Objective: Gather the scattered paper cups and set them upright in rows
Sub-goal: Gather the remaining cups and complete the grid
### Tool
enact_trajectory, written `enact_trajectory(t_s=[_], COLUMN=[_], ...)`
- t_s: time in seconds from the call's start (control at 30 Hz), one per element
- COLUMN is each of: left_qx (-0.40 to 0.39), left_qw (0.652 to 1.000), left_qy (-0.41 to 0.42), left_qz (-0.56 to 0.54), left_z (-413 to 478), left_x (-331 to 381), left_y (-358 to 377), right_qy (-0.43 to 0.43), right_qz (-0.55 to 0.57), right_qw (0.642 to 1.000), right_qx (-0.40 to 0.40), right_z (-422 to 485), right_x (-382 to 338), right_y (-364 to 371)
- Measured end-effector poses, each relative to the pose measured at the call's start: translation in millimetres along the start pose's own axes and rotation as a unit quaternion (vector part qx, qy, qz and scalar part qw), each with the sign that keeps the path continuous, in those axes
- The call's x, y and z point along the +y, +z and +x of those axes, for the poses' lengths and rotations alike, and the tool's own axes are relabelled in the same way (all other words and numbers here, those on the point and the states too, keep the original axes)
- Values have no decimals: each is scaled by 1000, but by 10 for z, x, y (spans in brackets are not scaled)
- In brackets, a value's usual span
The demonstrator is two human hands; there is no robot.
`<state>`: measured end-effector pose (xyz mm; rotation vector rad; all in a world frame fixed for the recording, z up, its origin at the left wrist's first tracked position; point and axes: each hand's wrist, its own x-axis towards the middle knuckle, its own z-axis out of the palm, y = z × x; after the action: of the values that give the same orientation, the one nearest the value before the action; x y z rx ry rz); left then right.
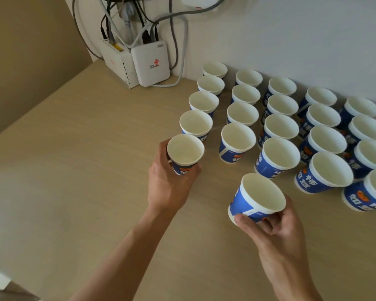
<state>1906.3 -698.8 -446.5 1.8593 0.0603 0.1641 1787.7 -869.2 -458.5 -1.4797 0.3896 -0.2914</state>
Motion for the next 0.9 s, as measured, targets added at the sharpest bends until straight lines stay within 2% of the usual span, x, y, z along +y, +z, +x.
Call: enact_trajectory(t_s=[0.53, 0.7, 0.9], left_qx=[-25, -48, -15], left_qw=[999, 997, 996], left_qy=[-21, -38, -59], left_qz=[9, 41, 59], left_z=[49, -54, -522], left_x=[18, 4, -37], left_y=[-19, -102, -280], right_qy=[9, -18, -67], right_qz=[-11, -24, -66], right_qw=[1000, 1000, 995], right_qx=[-2, 1, 13], right_z=[38, 84, 234], right_x=[79, 14, -54], right_y=[115, 144, 347])
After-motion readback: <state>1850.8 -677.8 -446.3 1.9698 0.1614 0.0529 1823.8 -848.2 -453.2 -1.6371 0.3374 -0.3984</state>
